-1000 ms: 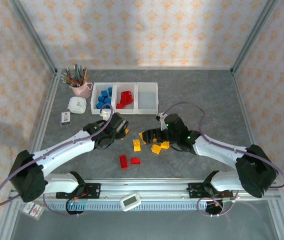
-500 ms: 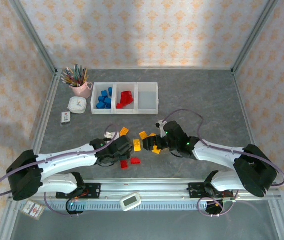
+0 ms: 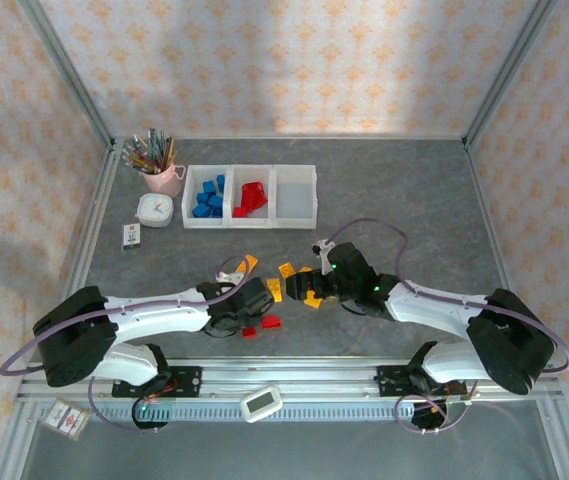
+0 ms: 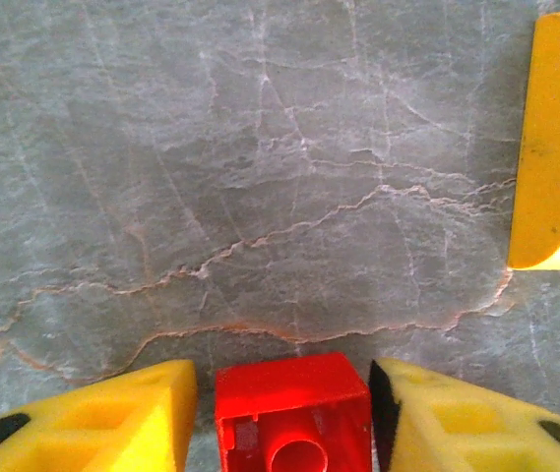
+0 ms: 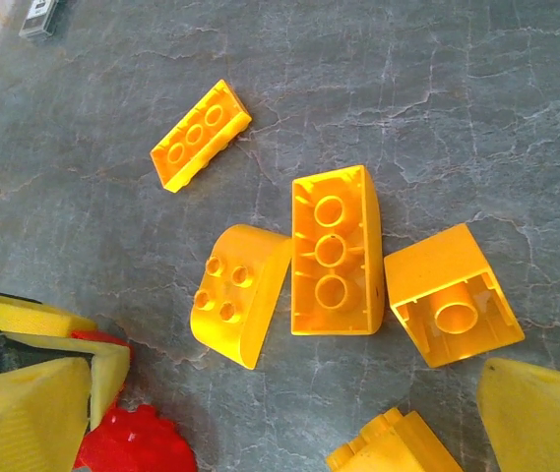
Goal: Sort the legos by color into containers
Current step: Pick up the lego from the middle-left of the table, then place the lego in the container.
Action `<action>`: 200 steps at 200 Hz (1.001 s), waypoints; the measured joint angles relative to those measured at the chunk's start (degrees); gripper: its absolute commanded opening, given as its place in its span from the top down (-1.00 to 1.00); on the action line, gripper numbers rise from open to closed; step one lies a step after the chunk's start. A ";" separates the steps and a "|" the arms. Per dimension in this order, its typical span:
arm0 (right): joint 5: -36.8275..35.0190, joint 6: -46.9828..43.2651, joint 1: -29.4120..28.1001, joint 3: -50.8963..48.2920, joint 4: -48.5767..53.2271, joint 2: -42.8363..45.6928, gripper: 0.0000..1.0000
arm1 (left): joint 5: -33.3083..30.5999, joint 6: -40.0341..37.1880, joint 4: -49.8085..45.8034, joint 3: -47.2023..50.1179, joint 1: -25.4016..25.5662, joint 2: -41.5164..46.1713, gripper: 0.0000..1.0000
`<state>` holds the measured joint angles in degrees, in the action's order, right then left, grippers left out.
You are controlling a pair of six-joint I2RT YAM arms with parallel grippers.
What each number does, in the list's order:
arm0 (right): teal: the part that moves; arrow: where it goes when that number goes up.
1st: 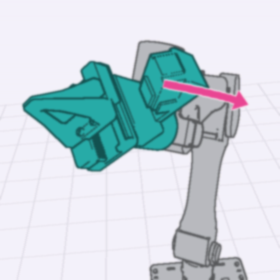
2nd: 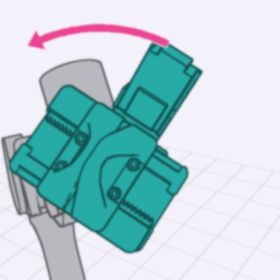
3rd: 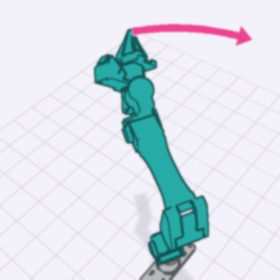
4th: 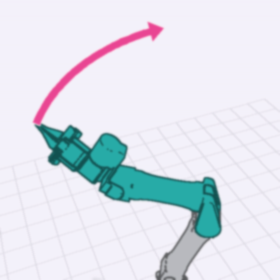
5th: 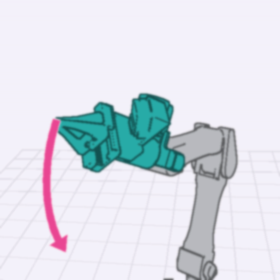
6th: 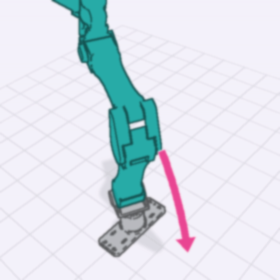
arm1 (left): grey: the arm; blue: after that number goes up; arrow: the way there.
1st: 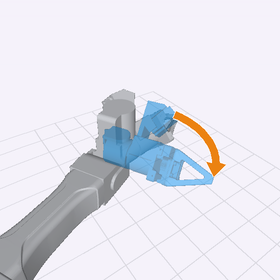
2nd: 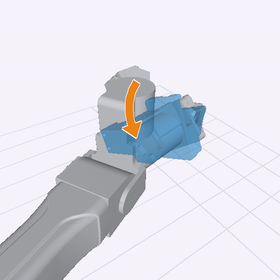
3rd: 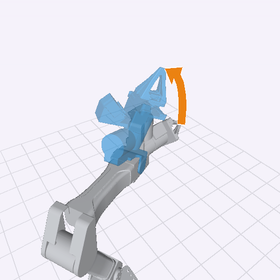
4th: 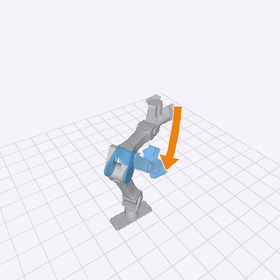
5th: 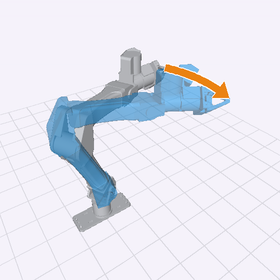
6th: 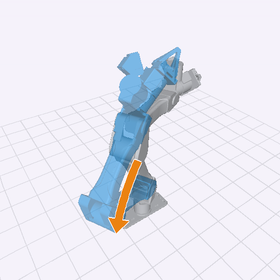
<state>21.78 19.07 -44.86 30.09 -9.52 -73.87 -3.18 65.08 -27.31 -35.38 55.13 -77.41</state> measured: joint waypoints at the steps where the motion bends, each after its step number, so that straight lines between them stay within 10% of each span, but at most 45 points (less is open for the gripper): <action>1: 0.00 0.00 0.00 0.00 0.00 0.00 -0.99 | 0.00 -0.04 0.00 0.00 0.00 0.00 0.12; 117: -0.81 0.42 0.85 0.85 1.29 0.90 -0.99 | -5.88 -0.09 -6.19 -3.87 -0.44 4.79 0.40; 200: -0.85 0.68 8.70 10.05 5.22 0.63 -0.99 | -15.65 -16.81 -5.31 -26.99 -18.43 -1.64 0.41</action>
<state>20.93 19.75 -36.16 40.14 -4.29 -73.23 -18.83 48.27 -32.62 -62.37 36.71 -79.05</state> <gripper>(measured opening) 0.997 0.300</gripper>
